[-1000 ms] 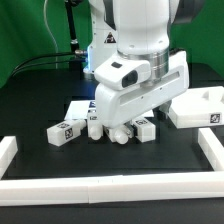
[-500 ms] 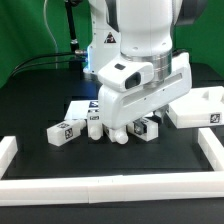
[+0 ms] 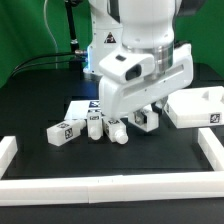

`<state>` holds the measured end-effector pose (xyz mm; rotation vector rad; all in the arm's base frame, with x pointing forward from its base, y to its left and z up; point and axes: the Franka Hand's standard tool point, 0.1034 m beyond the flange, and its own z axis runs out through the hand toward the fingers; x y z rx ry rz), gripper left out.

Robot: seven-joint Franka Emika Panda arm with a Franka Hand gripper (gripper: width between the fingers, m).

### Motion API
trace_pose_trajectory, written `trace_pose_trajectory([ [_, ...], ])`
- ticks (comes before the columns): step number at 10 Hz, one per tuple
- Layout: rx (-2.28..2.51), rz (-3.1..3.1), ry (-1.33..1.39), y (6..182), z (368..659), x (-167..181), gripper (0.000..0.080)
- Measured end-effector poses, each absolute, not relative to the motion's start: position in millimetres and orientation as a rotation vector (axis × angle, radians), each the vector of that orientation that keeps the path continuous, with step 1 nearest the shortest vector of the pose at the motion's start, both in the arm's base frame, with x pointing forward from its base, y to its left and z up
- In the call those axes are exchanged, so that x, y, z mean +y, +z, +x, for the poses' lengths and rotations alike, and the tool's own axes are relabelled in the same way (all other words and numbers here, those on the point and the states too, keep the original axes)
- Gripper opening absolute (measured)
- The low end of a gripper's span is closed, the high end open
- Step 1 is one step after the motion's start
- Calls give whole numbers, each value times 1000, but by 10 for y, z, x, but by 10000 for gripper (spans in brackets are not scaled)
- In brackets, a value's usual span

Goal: Assemble one leg

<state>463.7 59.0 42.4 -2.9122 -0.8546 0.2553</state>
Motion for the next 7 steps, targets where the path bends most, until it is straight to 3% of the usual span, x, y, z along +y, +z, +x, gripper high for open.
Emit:
trace_pose_trajectory([
  [2, -855, -2911, 277, 361, 4336, 565, 287],
  [4, -850, -2908, 290, 227, 4226, 567, 287],
  [7, -822, -2914, 300, 188, 4213, 578, 287],
])
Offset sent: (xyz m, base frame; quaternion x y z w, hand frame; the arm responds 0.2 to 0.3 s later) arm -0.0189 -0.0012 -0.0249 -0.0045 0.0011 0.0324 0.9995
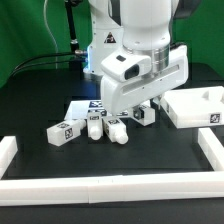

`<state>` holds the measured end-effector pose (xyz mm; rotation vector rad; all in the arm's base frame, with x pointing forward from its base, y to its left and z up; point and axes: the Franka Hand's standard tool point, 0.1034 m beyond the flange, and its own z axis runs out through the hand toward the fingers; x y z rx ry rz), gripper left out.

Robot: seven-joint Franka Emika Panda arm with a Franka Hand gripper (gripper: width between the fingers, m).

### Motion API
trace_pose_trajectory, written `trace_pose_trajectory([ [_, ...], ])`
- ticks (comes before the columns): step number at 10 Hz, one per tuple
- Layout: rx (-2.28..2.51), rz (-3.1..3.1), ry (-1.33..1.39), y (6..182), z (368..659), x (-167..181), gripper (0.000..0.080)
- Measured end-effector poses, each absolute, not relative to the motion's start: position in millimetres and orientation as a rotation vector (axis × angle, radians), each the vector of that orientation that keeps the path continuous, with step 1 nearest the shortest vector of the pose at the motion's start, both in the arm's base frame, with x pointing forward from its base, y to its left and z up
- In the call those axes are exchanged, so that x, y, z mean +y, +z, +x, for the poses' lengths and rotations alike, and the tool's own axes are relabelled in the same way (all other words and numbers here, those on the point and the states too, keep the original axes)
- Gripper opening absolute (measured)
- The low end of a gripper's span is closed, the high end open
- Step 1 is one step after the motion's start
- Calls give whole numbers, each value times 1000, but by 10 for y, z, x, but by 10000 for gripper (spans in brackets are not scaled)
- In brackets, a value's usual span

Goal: Assemble one leg

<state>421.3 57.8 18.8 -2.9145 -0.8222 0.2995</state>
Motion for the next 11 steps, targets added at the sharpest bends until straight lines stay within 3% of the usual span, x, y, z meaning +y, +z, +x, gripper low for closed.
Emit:
trace_pose_trajectory([
  [1, -822, -2914, 300, 186, 4212, 578, 375],
  [2, -822, -2914, 300, 185, 4211, 578, 511],
  [3, -822, -2914, 301, 184, 4211, 578, 511],
  [4, -795, -2919, 325, 211, 4205, 567, 624],
  [8, -752, -2931, 340, 503, 4613, 275, 649],
  [11, -778, -2924, 329, 496, 4652, 271, 649],
])
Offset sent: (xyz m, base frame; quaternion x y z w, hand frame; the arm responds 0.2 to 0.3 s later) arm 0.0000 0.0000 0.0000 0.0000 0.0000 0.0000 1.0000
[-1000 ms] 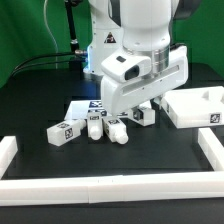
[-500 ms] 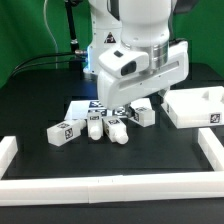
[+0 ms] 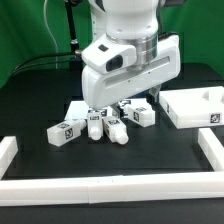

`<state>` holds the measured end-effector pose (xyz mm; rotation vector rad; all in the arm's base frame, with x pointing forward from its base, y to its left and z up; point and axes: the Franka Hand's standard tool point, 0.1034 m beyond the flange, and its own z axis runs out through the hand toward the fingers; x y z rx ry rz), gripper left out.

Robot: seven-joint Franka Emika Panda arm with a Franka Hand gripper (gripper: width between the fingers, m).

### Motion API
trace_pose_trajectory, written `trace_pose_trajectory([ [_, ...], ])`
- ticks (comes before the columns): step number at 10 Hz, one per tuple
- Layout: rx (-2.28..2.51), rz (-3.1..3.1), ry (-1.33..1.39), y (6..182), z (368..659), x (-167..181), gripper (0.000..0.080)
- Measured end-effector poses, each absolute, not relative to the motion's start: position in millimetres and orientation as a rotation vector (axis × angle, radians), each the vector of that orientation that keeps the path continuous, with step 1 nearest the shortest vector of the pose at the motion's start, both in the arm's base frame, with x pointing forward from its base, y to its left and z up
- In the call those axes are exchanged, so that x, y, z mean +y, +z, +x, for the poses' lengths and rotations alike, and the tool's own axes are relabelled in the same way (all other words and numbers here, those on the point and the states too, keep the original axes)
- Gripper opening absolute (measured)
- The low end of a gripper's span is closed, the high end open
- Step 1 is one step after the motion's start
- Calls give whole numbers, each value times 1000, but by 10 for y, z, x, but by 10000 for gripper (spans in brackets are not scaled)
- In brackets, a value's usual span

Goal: Assemble one leg

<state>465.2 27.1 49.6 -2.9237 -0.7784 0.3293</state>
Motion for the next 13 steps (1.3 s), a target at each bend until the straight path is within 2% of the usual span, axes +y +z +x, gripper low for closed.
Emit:
trace_pose_trajectory([
  [2, -780, -2922, 332, 483, 4648, 259, 649],
  [4, -825, -2905, 334, 398, 4777, 62, 649],
  [6, -815, -2910, 328, 329, 4848, 14, 649],
  [9, -811, -2914, 306, 125, 4763, -21, 649],
  [12, -827, -2907, 304, 88, 4718, -33, 649],
  [13, -828, -2907, 305, 86, 4717, -32, 526],
])
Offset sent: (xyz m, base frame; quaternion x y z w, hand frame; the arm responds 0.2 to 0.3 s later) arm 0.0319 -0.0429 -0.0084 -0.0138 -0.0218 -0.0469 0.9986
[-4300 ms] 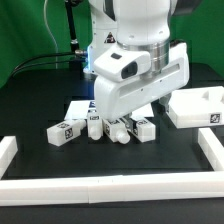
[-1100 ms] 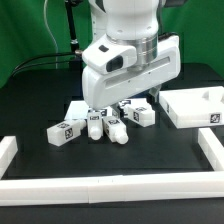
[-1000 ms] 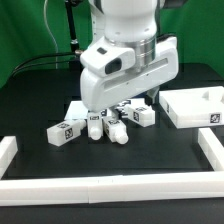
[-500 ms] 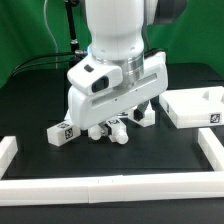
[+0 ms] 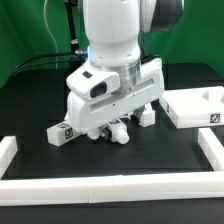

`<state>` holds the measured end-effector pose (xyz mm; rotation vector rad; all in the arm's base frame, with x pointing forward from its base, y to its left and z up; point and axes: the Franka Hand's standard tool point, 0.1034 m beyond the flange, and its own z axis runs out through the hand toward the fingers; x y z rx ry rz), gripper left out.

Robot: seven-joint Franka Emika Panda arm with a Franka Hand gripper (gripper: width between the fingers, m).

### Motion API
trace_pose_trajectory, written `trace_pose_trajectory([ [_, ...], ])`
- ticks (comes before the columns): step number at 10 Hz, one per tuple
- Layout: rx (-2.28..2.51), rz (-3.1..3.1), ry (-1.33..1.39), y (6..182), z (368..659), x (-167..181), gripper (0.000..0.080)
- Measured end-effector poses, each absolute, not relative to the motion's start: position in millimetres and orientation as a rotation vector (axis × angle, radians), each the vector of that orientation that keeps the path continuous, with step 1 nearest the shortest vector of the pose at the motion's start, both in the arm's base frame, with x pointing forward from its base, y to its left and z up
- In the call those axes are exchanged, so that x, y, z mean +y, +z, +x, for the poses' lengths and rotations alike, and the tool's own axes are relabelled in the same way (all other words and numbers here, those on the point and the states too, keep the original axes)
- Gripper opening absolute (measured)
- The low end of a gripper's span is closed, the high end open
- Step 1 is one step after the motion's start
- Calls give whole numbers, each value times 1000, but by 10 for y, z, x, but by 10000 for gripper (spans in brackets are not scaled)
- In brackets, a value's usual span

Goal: Assemble one leg

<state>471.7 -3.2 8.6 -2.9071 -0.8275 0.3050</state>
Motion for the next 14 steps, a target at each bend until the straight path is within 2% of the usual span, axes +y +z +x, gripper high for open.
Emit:
trace_pose_trajectory([
  [1, -827, -2907, 305, 84, 4716, -32, 390],
  [2, -827, -2907, 305, 85, 4717, -32, 390],
  [3, -828, -2907, 305, 85, 4717, -32, 285],
  [4, -824, -2907, 312, 94, 4717, -20, 285],
  [6, -806, -2897, 379, 313, 4732, 53, 285],
  [9, -860, -2872, 393, 615, 4328, -179, 285],
  [10, -860, -2869, 385, 654, 4137, -373, 285],
  [11, -835, -2872, 393, 636, 4092, -457, 285],
  [14, -843, -2869, 398, 620, 4099, -425, 286],
])
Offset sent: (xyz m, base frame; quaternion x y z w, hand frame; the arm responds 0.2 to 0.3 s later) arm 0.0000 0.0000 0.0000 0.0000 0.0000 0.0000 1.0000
